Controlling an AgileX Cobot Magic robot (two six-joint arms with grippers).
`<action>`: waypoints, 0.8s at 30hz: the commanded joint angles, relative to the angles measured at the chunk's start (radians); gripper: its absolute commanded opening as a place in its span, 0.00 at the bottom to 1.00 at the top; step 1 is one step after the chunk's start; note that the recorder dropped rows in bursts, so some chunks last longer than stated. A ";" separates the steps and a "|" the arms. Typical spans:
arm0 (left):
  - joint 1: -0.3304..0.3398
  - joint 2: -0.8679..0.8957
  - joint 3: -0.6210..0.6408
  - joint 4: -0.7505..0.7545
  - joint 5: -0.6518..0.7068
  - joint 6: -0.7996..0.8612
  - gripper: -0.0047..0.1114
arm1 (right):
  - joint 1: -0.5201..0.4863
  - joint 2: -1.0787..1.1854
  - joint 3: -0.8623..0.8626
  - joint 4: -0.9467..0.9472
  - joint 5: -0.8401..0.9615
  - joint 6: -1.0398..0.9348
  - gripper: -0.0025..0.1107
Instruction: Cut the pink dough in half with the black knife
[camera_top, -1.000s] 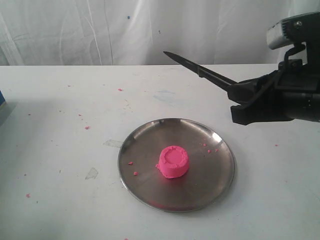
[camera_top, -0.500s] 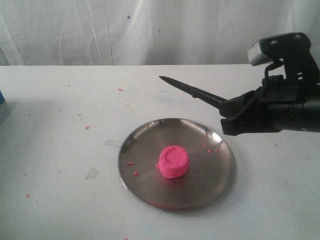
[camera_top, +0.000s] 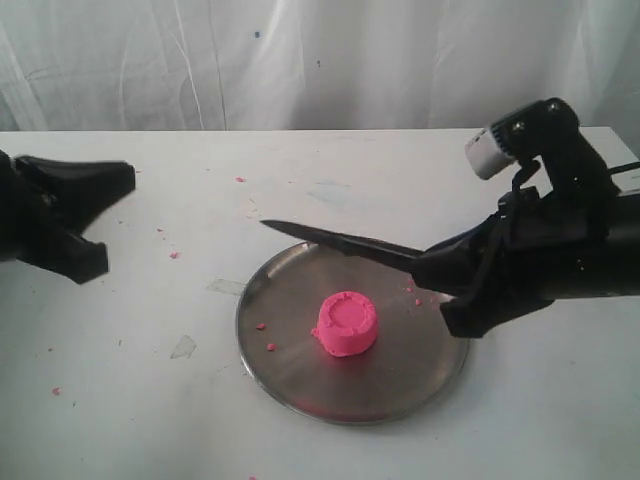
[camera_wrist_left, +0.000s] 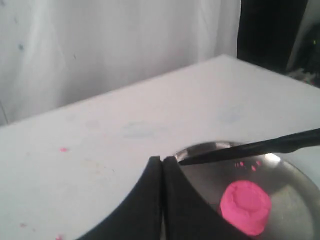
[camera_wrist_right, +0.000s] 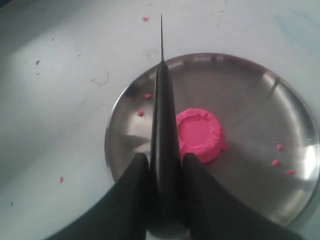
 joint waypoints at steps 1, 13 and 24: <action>0.002 0.192 -0.005 -0.077 -0.216 0.088 0.04 | 0.001 -0.006 0.003 -0.032 0.056 -0.023 0.02; -0.036 0.575 -0.172 -0.134 -0.410 0.176 0.04 | 0.001 0.046 0.024 -0.055 -0.018 -0.040 0.02; -0.085 0.727 -0.284 0.083 -0.437 0.122 0.04 | 0.001 0.067 0.084 -0.056 -0.099 -0.018 0.02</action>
